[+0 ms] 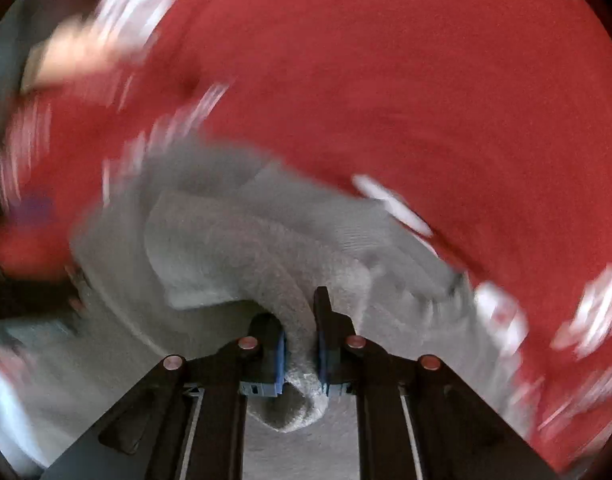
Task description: Fold small clothes
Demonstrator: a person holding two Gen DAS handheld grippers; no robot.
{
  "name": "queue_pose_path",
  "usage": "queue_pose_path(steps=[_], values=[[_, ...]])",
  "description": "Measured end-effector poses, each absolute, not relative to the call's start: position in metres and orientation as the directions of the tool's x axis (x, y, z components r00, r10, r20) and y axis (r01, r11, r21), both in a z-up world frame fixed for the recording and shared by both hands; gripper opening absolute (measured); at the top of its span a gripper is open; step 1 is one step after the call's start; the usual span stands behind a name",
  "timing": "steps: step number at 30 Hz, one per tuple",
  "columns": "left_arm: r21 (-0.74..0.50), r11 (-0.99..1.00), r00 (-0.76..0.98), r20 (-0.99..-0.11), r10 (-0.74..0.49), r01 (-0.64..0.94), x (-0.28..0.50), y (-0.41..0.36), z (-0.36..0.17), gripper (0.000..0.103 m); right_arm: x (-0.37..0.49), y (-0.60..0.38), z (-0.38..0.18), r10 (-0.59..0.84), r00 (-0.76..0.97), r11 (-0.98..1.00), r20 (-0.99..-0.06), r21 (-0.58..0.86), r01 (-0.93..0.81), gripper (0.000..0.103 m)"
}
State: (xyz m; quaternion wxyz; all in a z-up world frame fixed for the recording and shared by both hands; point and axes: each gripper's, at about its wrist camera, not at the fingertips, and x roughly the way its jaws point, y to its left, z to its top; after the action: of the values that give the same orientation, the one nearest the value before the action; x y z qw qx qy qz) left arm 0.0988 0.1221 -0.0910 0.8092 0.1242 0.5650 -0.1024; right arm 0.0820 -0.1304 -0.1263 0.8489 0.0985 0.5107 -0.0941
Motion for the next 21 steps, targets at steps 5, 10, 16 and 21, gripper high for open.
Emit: queue_pose_path(steps=[5, 10, 16, 21], values=[[0.107, 0.947, 0.351, -0.936, -0.006, 0.302, 0.1, 0.117, -0.093, 0.088, 0.006, -0.231, -0.152, 0.053, 0.497, 0.671, -0.866, 0.399, 0.625, 0.013], [0.13, 0.942, 0.361, -0.933, 0.011, 0.31, 0.1, 0.111, -0.094, 0.088, -0.041, -0.267, -0.197, 0.178, 0.495, 0.49, -0.85, 0.513, 0.705, 0.019], [0.15, 0.943, 0.358, -0.933, 0.035, 0.298, 0.1, 0.108, -0.093, 0.088, -0.071, -0.295, -0.214, 0.189, 0.629, 0.183, -0.754, 0.656, 0.732, 0.028], [0.178, 0.94, 0.372, -0.926, 0.06, 0.292, 0.101, 0.109, -0.091, 0.088, -0.054, -0.305, -0.175, 0.158, 0.636, 0.336, -0.755, 0.647, 0.685, 0.008]])
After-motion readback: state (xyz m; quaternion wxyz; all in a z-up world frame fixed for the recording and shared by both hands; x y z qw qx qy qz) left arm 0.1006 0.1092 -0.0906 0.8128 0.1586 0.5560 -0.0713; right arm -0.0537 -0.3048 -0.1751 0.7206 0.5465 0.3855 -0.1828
